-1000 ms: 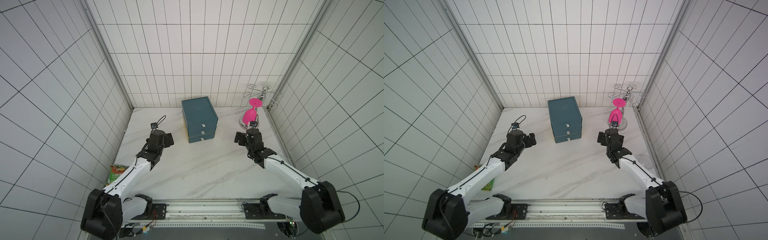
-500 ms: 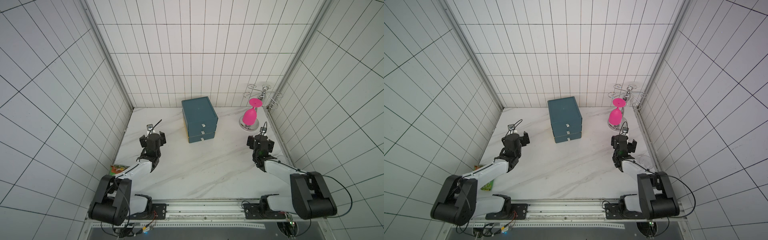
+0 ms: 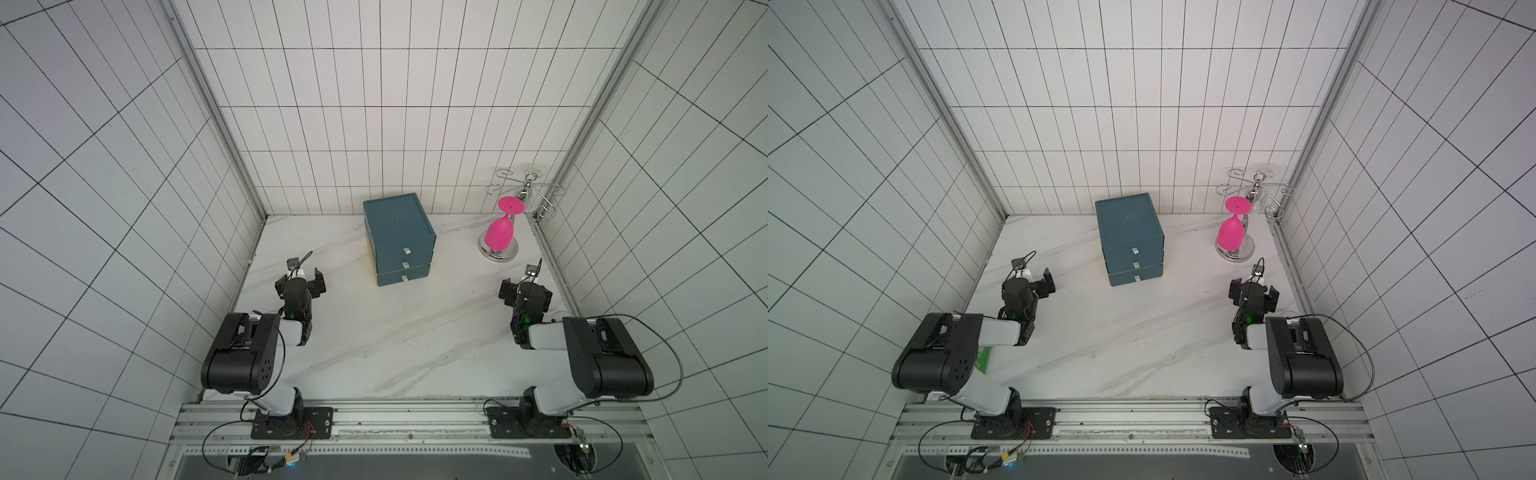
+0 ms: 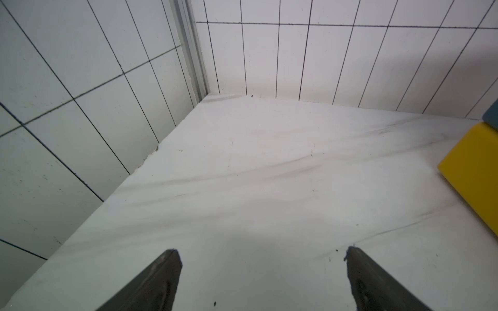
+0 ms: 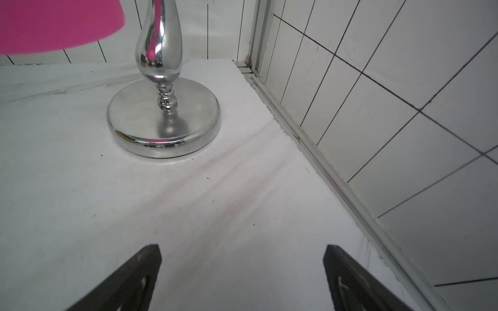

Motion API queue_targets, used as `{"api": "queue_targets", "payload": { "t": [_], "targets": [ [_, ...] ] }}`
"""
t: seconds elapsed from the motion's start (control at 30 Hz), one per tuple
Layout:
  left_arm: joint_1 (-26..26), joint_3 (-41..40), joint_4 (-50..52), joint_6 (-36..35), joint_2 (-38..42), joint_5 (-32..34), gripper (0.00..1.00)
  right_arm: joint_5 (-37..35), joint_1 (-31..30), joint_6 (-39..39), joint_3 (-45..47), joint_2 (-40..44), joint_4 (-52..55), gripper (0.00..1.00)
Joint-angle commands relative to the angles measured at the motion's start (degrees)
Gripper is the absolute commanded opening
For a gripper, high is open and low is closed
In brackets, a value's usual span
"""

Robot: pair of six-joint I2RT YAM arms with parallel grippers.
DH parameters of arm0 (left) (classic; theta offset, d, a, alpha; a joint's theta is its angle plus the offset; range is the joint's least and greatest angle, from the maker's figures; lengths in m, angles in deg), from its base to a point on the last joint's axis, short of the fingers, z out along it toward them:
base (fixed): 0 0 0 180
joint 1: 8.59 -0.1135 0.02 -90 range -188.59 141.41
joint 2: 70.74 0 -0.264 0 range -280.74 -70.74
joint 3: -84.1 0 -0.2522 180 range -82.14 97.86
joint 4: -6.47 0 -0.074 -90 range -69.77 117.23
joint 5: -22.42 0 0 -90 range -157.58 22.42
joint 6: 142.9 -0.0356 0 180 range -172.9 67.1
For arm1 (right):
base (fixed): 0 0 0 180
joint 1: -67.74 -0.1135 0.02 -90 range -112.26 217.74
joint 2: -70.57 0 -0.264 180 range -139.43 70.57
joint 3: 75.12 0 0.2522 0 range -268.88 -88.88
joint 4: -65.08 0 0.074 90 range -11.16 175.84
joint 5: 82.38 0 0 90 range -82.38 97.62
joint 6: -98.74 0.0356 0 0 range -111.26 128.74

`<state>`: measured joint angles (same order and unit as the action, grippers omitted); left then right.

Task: Place the transparent tape into the drawer according to color
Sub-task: Reset both arms

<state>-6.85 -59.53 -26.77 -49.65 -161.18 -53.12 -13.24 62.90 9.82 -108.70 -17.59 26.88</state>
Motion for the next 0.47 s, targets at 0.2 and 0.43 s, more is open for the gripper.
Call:
{"api": "queue_targets", "payload": {
  "t": [0.2, 0.43],
  "targets": [
    [-0.68, 2.60, 1.69, 1.40, 1.03, -3.26, 0.98, 0.64, 0.28, 0.82, -1.44, -0.07, -1.72, 0.99],
    [-1.12, 3.02, 2.62, 1.96, 1.05, -3.45, 0.98, 0.91, 0.35, 1.03, -1.73, -0.12, -1.20, 0.99]
  ]
}}
